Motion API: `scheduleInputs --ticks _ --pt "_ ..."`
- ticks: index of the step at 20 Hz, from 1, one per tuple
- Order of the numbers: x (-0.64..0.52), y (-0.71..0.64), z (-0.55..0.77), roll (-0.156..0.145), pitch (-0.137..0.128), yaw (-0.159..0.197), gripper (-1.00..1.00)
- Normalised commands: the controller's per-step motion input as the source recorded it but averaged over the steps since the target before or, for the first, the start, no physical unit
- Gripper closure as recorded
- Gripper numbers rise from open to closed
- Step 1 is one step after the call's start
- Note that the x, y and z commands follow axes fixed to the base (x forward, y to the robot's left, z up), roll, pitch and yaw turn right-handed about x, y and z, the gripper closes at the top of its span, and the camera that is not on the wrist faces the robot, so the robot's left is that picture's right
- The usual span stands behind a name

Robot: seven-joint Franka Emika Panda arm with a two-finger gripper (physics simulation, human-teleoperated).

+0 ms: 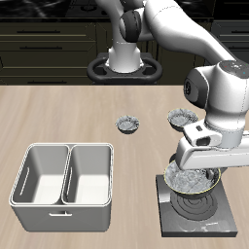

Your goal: Turn off the flat stove and place the largest bowl on it

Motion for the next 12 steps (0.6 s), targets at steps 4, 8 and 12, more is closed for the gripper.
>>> scheduleInputs --ticks 4,8,12 --pt "0.10 0.00 -0.31 0.001 0.034 0.013 1.00" --pt "0.08 -0.04 -0.26 -0.028 0.034 0.016 1.00" --pt "0.03 -0.06 -0.08 -0.024 0.004 0.013 -1.00"
